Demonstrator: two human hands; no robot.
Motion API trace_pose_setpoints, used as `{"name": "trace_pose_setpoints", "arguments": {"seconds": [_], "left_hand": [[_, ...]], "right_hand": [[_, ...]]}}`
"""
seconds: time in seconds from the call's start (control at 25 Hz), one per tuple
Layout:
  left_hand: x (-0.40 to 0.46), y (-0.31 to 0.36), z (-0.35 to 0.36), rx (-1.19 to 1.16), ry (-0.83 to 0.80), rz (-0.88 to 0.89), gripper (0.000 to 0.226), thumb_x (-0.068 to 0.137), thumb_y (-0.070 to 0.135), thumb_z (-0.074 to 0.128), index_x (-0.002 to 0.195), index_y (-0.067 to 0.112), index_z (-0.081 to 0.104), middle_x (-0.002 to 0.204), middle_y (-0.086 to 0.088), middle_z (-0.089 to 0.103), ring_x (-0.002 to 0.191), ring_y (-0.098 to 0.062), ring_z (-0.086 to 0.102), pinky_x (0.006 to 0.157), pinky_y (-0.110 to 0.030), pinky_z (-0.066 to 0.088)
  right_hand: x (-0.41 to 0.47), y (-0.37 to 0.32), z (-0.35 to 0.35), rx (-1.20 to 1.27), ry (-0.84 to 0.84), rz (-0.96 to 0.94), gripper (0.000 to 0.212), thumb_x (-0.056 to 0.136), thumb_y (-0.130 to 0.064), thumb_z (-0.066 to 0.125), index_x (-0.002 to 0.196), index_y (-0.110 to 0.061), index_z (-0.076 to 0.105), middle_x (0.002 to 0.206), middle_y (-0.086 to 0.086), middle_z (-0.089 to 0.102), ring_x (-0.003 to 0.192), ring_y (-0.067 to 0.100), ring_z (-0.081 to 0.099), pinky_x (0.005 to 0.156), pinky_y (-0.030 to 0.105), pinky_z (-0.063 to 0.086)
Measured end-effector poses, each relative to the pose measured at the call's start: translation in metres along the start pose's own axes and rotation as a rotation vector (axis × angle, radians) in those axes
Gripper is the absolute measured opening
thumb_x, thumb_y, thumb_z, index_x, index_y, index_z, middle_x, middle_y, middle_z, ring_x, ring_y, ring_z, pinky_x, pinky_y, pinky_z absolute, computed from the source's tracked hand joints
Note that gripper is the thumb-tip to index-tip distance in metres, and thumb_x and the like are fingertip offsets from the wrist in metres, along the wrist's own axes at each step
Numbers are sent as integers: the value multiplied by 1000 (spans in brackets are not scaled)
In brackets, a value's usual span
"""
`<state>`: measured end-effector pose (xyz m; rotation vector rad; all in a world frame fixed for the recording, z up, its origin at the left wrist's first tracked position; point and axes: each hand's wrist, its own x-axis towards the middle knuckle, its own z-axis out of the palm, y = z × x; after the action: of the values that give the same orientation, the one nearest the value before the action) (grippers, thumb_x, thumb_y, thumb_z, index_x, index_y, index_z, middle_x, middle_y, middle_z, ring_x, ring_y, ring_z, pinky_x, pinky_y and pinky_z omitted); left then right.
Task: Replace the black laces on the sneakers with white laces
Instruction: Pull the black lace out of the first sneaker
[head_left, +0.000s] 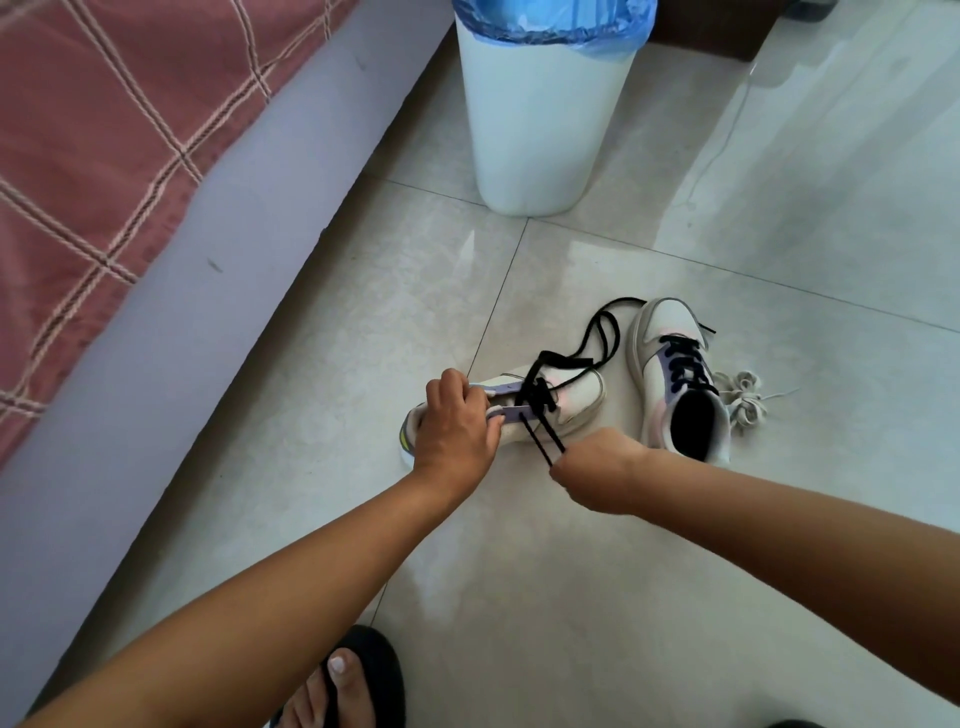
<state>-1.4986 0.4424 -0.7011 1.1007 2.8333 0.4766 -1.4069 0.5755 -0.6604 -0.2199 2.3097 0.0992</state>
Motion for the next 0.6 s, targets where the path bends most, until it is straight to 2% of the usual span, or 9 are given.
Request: {"name": "trace_pose_setpoints", "arguments": {"seconds": [0.12,0.28,0.36,0.44,0.48,0.52,0.56,0.6], "left_hand": [[3,-2,0,-13,21,2,32,58,18,87,68,6,59,82,-16,54,68,-34,55,50,-32,45],[1,-5,2,-86,-10,-54,24,73,17,77,77,1,61,93,-20,53,83,-38,52,62,-41,47],[3,-4,2,-86,-4,-54,23,75,17,75,78,-1,60,96,-21,52,86,-39,50,65,-42,47],[5,-3,1,-71,-4,-59,23,76,18,74,80,0,61,97,-20,52,86,-38,49,65,-41,46],[5,-4,1,-66,0,-54,24,76,18,75,79,0,61,96,-20,52,85,-37,50,64,-40,46],[5,-5,2,-60,6,-40,24,74,18,77,78,1,61,94,-20,52,83,-37,51,63,-39,46],[5,-6,2,-53,9,-25,25,71,18,79,76,1,61,91,-19,53,80,-37,52,61,-39,46],[5,-7,2,-49,8,-16,26,68,17,80,74,2,60,89,-20,53,77,-38,53,59,-38,47]], "right_hand": [[11,-4,-17,350,295,266,25,99,-28,38,107,-10,54,109,9,64,99,30,62,67,29,36],[29,-10,-31,609,353,416,22,95,-20,41,105,-9,57,106,12,63,98,31,59,67,29,34],[21,-6,-26,577,285,281,16,91,-19,47,95,-12,61,92,11,61,87,29,57,62,27,34],[9,-6,-16,405,-30,42,19,87,-18,53,94,-7,66,77,5,56,77,23,52,53,24,34],[2,-10,-8,287,-187,-32,22,86,-18,54,97,-5,67,78,5,56,77,22,52,52,23,34],[-2,-14,-2,181,-265,-39,24,87,-19,54,101,-4,66,84,6,57,80,24,54,55,23,36],[-2,-15,1,165,-229,21,26,89,-21,51,104,-4,64,92,8,59,86,26,57,61,25,39],[0,-13,-3,242,-122,124,27,91,-22,48,108,-5,61,102,10,62,93,29,59,68,28,41]]}}
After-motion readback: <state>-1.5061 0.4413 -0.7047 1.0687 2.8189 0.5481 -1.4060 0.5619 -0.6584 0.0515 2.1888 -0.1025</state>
